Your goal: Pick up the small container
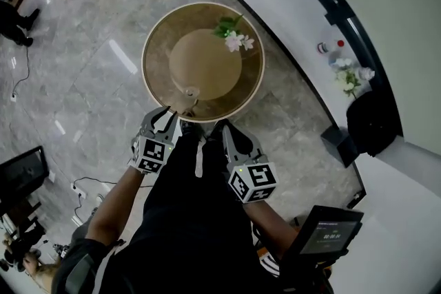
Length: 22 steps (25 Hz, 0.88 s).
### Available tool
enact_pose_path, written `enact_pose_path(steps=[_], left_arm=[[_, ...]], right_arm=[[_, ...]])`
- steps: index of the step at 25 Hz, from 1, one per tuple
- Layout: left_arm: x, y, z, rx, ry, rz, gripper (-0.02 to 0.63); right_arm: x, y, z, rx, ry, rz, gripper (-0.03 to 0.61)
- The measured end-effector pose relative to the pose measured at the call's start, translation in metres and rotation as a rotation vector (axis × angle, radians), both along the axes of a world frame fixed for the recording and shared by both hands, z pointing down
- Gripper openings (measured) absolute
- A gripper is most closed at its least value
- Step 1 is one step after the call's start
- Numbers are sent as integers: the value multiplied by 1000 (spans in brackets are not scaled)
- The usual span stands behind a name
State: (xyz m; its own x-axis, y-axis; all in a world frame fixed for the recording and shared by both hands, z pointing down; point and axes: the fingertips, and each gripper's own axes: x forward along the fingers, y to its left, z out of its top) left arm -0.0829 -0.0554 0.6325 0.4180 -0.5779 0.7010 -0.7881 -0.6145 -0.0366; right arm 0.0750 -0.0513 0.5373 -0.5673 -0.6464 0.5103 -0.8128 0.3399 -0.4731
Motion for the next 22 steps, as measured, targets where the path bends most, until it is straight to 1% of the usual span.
enact_pose_path(steps=[4,8,13,16,17,20,22], left_arm=[[-1,-19,35,-30,-2,49,115],[1,-26,71,-65,-20,95,161],[1,-27,116,-136,-34,107,199],[1,-29,139,-157,-39,108,227],[1,-31,146,-161,-40,105,241],[3,-35,169,-166,-52,95,311],[3,-34,183,-178,-56,93,325]], right_arm=[[5,-8,22,-41,21,61,-5],[-3,-8,40,-71,18,76,-5],[-11,-4,61,-111,13,94,-5],[-10,-1,75,-136,10,108,-5],[-9,0,80,-144,10,113,-5],[-6,1,99,-167,14,129,-5],[-7,3,109,-180,13,139,-5]])
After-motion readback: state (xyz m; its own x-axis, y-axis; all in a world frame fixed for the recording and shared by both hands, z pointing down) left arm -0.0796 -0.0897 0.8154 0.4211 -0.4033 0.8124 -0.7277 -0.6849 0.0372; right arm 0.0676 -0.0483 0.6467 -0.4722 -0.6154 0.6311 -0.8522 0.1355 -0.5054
